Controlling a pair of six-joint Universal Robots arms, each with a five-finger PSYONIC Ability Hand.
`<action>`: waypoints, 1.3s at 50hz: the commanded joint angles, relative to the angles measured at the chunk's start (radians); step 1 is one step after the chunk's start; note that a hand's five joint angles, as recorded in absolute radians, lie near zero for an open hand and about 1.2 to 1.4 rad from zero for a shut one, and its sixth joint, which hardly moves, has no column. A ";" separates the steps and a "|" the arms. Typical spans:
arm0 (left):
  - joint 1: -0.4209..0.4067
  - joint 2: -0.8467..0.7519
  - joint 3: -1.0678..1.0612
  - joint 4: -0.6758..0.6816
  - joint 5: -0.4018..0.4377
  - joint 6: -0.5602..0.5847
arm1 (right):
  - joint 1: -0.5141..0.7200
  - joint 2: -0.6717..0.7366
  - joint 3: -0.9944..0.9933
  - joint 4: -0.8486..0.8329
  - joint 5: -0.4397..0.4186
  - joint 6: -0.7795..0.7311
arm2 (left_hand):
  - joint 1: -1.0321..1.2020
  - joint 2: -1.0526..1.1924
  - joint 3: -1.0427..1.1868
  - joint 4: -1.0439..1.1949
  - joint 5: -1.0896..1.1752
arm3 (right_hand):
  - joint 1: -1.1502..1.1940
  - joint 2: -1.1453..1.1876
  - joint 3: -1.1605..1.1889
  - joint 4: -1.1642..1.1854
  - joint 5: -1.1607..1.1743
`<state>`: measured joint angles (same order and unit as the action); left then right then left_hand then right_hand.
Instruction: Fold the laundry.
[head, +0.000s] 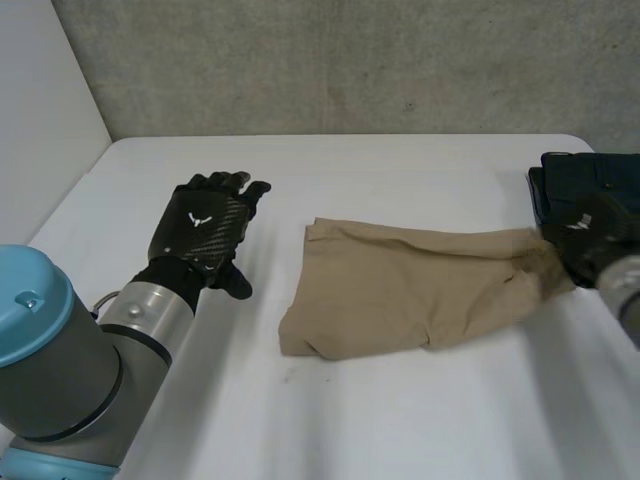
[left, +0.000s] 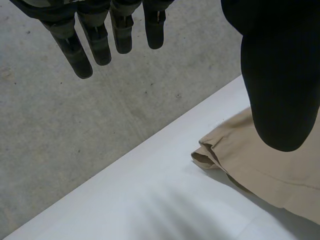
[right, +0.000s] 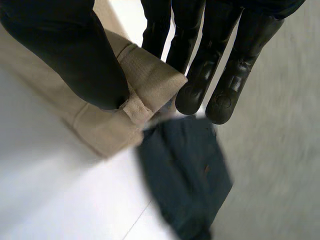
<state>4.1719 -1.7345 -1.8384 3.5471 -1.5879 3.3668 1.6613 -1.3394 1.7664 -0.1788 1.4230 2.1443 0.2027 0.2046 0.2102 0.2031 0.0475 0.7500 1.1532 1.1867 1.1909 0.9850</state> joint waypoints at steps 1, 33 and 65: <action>0.019 0.001 0.013 0.010 0.000 -0.001 | 0.334 0.123 -0.206 -0.008 -0.018 -0.066 | -0.021 -0.023 -0.029 -0.022 -0.041 | 0.646 0.243 0.210 0.205 0.237; -0.024 -0.128 0.193 0.055 -0.017 -0.072 | 0.068 0.068 -0.167 0.168 0.036 0.536 | -0.004 -0.006 -0.011 -0.004 -0.023 | -0.286 -0.690 -0.723 -0.727 -0.696; -0.032 -0.135 0.172 0.058 -0.014 -0.075 | -0.222 0.223 0.053 -0.068 -0.233 0.344 | -0.004 -0.006 -0.011 -0.004 -0.023 | 0.646 0.243 0.210 0.205 0.237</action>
<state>4.1402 -1.8707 -1.6650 3.6045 -1.6030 3.2929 1.4389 -1.1434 1.8354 -0.2404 1.1791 2.4912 0.2027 0.2046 0.2102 0.2031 0.0475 0.7465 0.9449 0.9402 0.9389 0.7218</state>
